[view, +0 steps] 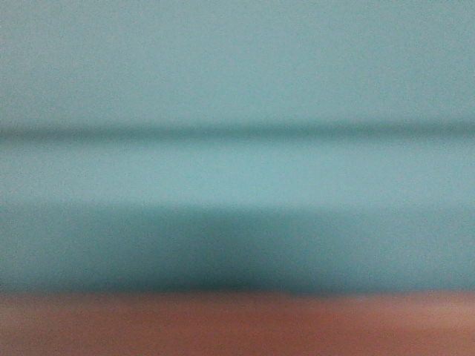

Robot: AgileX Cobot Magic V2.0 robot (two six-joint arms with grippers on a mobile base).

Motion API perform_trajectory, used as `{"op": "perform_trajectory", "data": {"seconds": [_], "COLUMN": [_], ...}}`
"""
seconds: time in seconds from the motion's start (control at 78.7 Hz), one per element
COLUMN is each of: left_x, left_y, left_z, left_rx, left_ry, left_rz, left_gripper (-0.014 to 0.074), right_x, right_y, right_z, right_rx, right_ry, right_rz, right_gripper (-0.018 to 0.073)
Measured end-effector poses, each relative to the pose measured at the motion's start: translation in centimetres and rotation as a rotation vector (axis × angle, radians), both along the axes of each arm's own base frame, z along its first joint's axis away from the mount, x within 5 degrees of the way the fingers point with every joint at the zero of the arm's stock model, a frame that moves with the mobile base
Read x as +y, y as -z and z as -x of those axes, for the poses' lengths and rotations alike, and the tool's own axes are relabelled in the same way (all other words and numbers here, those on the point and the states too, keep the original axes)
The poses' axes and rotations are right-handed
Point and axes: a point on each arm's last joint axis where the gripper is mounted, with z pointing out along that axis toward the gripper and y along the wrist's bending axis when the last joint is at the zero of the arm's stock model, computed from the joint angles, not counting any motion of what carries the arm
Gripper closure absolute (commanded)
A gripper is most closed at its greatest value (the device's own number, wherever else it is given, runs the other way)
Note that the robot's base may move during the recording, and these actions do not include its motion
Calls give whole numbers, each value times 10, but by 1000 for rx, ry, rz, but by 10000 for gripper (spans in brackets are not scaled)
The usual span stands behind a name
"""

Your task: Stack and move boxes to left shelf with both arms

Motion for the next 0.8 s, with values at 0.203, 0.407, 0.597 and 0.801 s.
{"op": "perform_trajectory", "data": {"seconds": [0.203,0.407,0.597,0.801], "left_x": [0,0,0,0], "left_y": [0,0,0,0], "left_z": [0,0,0,0], "left_rx": [0,0,0,0], "left_ry": [2,2,2,2], "left_rz": [0,0,0,0], "left_gripper": [601,601,601,601], "right_x": [0,0,0,0], "right_y": [0,0,0,0], "right_z": [0,0,0,0], "right_rx": [0,0,0,0], "right_ry": [0,0,0,0], "right_rz": [0,0,0,0], "right_gripper": [492,492,492,492]}}
